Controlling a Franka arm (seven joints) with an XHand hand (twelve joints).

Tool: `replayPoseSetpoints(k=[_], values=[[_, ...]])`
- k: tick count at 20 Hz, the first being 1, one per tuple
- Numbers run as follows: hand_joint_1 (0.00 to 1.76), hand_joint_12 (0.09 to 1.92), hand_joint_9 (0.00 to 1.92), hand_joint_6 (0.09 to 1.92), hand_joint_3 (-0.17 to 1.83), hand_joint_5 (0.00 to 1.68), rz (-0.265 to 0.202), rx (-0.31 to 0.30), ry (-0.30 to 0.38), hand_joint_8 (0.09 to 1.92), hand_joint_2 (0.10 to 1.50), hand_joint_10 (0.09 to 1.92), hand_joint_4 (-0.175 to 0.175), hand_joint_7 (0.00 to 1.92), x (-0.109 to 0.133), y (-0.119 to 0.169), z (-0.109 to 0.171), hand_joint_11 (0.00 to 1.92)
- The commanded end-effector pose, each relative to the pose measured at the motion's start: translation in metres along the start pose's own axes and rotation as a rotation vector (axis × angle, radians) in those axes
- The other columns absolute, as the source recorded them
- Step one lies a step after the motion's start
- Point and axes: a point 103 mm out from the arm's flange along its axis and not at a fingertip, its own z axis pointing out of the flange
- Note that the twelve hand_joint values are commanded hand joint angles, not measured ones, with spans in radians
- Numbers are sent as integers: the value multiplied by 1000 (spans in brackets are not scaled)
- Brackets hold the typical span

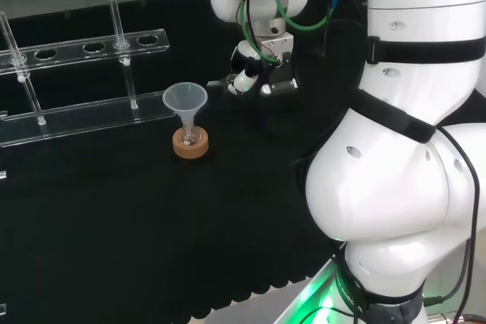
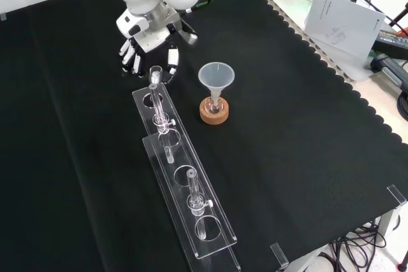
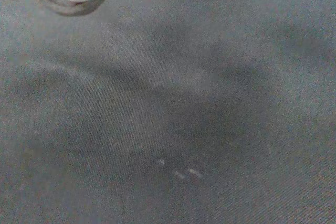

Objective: Pick up the weighing funnel.

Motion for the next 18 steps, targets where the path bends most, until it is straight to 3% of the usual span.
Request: replayPoseSetpoints(k=[1, 18], values=[[1061, 1298, 772, 995, 665, 1089, 7, -42, 17, 700, 737, 559, 175, 425, -8, -4, -10, 441], [1058, 1290, 776, 1006, 657, 1080, 46, -136, 35, 703, 745, 554, 175, 425, -26, -27, -51, 448]])
